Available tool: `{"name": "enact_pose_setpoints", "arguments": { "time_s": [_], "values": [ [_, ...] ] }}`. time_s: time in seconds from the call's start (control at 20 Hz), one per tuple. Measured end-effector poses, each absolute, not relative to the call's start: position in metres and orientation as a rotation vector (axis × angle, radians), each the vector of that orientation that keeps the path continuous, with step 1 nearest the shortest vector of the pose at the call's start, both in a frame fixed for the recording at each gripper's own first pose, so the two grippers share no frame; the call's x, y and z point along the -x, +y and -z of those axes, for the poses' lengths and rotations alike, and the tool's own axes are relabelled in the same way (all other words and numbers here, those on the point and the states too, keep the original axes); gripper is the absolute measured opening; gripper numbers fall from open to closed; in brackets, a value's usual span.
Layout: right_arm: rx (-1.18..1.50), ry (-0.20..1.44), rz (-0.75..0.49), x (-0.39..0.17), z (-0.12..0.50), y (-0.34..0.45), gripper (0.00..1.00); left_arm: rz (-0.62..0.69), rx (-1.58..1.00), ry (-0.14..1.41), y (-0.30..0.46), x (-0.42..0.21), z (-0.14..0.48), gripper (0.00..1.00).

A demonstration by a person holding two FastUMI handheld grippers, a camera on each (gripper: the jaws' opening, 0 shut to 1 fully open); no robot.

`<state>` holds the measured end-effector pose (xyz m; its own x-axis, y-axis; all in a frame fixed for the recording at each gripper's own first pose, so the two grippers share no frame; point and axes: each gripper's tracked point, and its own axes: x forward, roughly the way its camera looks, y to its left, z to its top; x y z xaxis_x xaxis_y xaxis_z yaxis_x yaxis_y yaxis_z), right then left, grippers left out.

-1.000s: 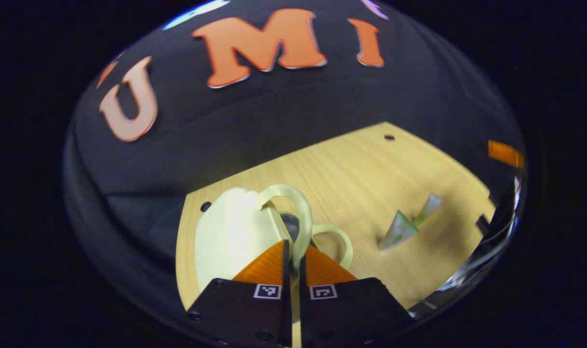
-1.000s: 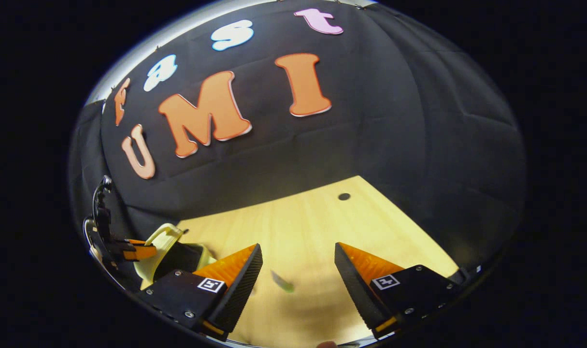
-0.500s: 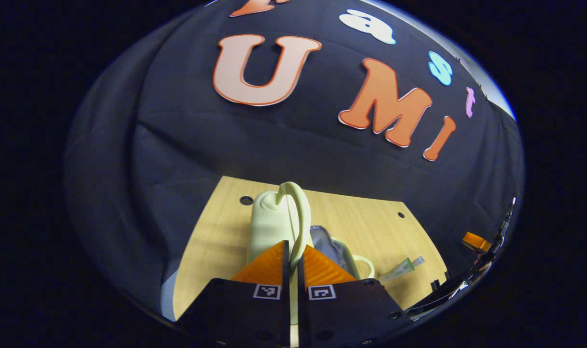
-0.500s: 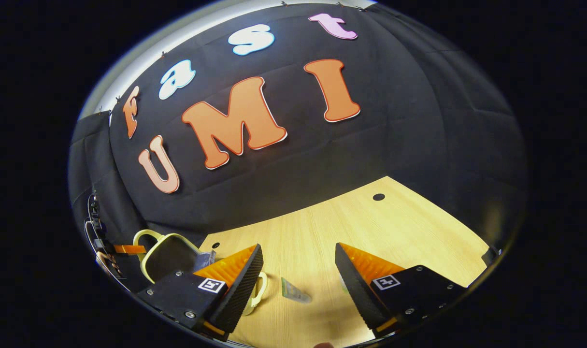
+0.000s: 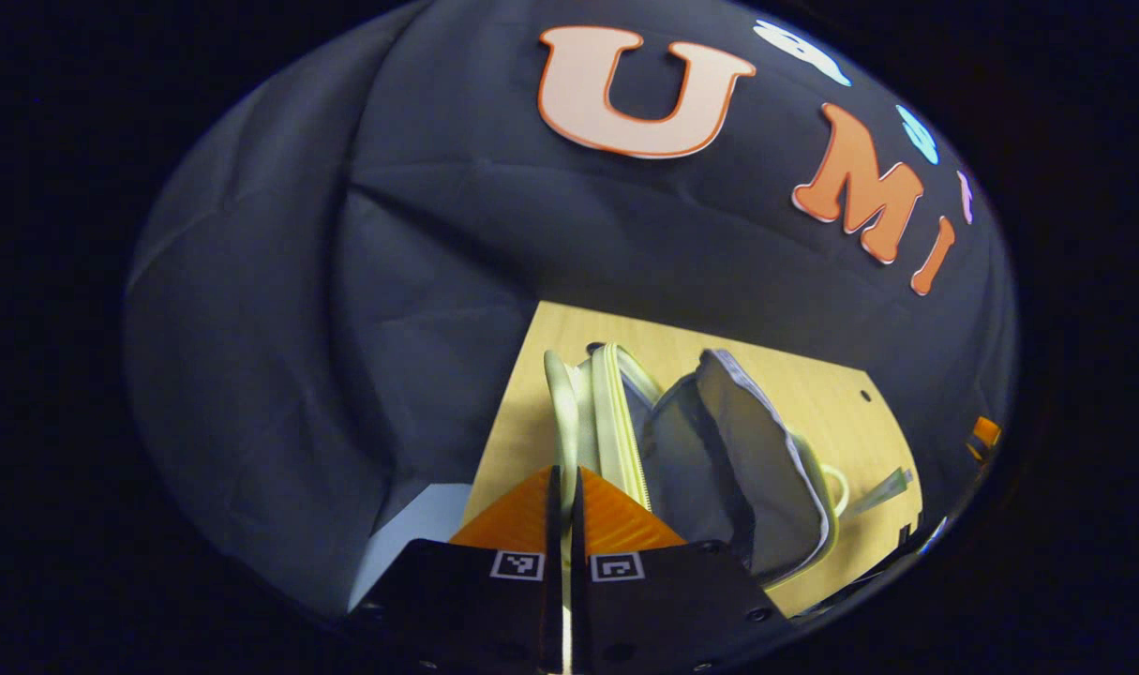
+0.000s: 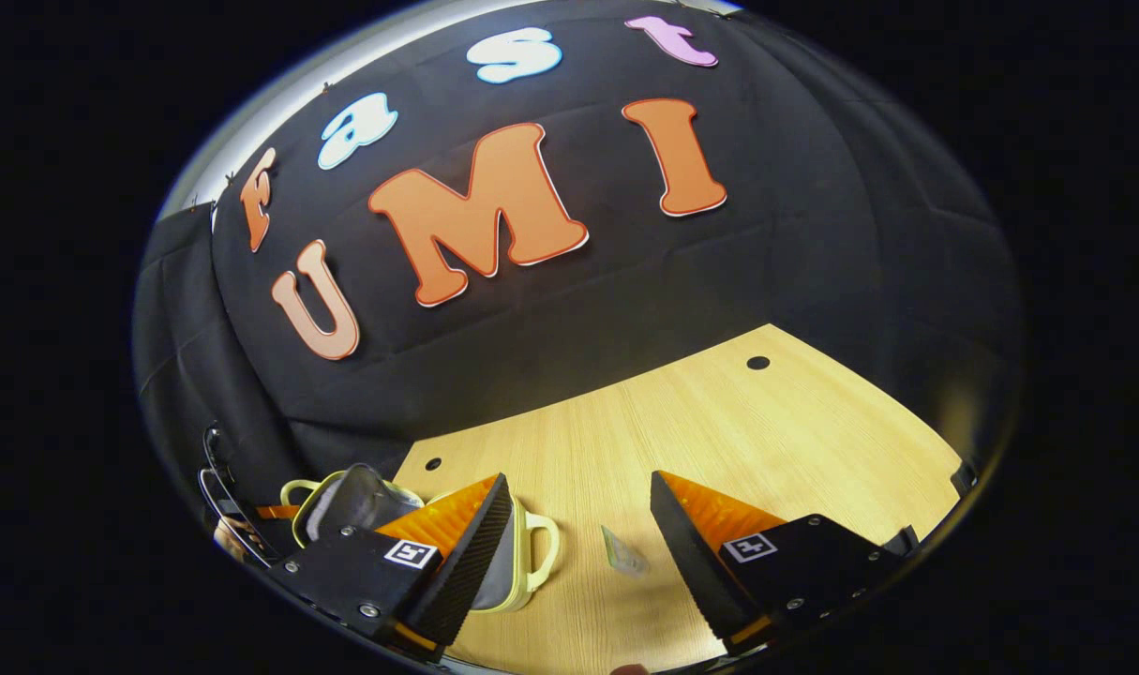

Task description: First open the suitcase, pack the skin care products into it, and then close the suitcase.

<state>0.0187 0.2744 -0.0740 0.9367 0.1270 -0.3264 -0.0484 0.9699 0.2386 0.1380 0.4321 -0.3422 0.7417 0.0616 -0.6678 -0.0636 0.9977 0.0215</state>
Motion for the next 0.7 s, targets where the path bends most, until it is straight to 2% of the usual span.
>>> {"name": "enact_pose_setpoints", "arguments": {
  "time_s": [0.45,0.55,0.7],
  "values": [
    [-0.165,0.371,-0.027,-0.013,0.078,0.267,0.95,-0.191,-0.069,0.921,0.497,-0.119,0.463,0.04],
    [-0.15,0.376,-0.009,-0.009,0.081,0.255,0.95,-0.259,-0.078,0.928,0.514,-0.118,0.47,0.12],
    [-0.127,0.37,0.008,-0.005,0.082,0.247,0.95,-0.336,-0.128,0.877,0.524,-0.12,0.448,0.7]
  ]
}}
